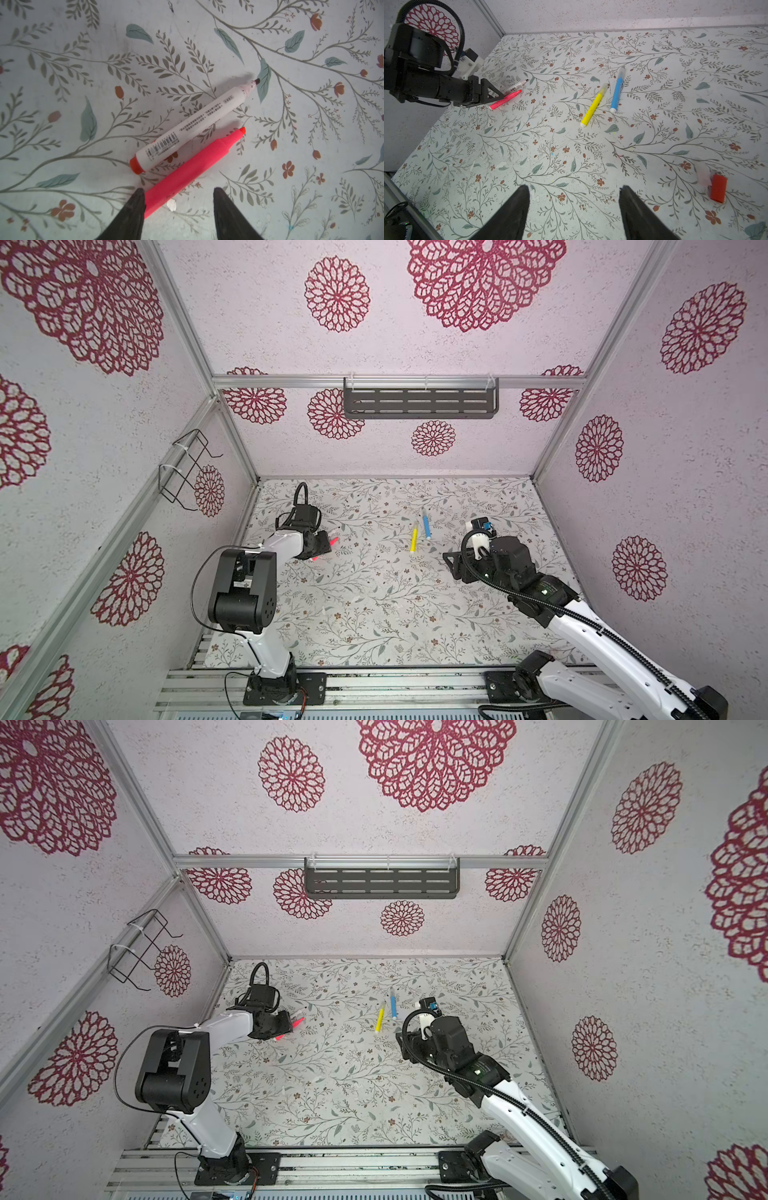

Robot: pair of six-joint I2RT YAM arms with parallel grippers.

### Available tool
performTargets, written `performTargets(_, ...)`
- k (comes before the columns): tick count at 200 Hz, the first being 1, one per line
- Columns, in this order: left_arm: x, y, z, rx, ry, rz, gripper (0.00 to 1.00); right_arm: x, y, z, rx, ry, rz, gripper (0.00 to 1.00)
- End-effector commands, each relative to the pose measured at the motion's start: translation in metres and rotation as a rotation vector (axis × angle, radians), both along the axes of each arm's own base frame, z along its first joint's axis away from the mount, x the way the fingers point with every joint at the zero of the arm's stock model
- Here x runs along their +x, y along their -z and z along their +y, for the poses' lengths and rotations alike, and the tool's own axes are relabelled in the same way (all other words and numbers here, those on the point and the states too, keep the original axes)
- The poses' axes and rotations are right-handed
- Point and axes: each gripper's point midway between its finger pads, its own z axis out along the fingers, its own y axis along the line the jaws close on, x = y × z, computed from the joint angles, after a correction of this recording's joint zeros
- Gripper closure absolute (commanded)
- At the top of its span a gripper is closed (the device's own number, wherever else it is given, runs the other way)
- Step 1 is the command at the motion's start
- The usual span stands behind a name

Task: Insert the pens into the pen caps
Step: 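Lower the left gripper and grasp the pink highlighter near its uncapped tip end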

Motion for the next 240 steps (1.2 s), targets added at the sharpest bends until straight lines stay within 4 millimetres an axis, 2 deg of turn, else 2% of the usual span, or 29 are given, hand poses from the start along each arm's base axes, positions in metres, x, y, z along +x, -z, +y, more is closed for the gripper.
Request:
performTargets(1,0.004,0.004,-0.001,-0.007,0.016,0.008,0.44,0.001,-0.013,-0.001,0.035,0.005,-0.038,0.28)
performTargets(86,0.000,0.012,-0.009,-0.043,0.026,0.035,0.44,0.000,-0.016,-0.001,0.043,0.002,-0.047,0.28)
performTargets(123,-0.003,0.015,-0.021,-0.058,0.047,0.047,0.45,0.001,-0.017,-0.001,0.046,0.003,-0.052,0.28)
performTargets(178,-0.010,0.024,-0.049,-0.026,0.095,0.079,0.46,0.003,-0.019,0.001,0.047,-0.001,-0.059,0.28)
performTargets(240,-0.015,0.033,-0.054,0.032,0.116,0.122,0.52,0.001,-0.017,-0.004,0.035,0.013,-0.062,0.28)
